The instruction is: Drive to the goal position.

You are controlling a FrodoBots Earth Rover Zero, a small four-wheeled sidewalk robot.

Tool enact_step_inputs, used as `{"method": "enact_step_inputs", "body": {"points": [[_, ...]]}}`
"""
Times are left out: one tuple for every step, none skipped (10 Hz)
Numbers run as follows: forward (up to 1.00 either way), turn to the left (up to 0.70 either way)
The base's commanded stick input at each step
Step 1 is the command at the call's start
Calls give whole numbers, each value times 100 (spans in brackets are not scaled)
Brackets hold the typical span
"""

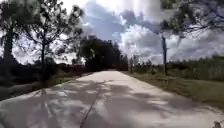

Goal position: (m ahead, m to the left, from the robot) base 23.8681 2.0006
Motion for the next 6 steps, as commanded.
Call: {"method": "enact_step_inputs", "body": {"points": [[100, 0], [100, 0], [100, 0], [100, 0], [100, 0], [100, 0]]}}
